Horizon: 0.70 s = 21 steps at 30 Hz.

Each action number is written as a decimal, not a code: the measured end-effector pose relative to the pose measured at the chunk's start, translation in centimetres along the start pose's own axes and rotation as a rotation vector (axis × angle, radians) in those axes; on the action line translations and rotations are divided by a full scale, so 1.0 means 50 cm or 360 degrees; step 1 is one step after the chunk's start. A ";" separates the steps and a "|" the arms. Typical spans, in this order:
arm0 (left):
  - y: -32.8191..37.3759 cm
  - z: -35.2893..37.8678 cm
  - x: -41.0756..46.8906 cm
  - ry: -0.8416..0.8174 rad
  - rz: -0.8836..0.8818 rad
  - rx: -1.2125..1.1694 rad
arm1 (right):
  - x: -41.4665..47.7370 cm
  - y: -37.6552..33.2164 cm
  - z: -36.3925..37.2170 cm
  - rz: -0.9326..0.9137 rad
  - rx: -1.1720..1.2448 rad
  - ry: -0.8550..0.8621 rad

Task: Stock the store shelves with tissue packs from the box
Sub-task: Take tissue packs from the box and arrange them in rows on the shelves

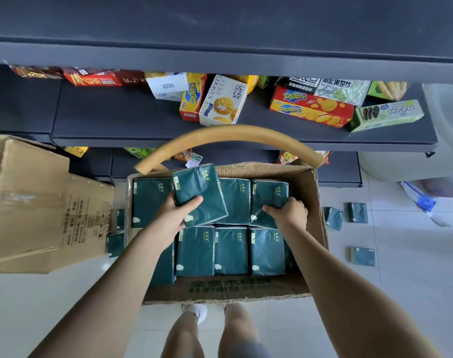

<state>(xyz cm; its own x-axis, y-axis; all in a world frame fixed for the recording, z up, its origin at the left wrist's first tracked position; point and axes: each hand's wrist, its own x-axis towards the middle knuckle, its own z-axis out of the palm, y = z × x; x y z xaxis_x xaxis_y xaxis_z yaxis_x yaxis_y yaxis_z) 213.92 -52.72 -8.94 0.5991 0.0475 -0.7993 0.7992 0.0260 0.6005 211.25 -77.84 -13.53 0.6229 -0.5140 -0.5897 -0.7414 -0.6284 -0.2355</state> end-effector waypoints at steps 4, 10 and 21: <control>0.025 -0.017 -0.038 0.0068 -0.0008 -0.0316 | -0.029 -0.004 -0.021 -0.0111 0.0276 -0.0064; 0.110 -0.042 -0.127 0.0031 0.0161 -0.0411 | -0.077 -0.070 -0.136 -0.0452 0.0558 -0.0335; 0.318 -0.086 -0.331 -0.0308 0.0692 -0.0672 | -0.242 -0.252 -0.379 -0.0932 0.0866 -0.0126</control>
<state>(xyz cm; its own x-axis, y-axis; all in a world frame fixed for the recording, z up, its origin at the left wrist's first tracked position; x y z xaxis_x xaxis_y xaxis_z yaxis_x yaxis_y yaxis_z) 216.49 -48.80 13.94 0.8940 -0.0380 -0.4465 0.4165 0.4381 0.7966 217.79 -74.74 11.20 0.9440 -0.1332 -0.3017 -0.3298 -0.3997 -0.8553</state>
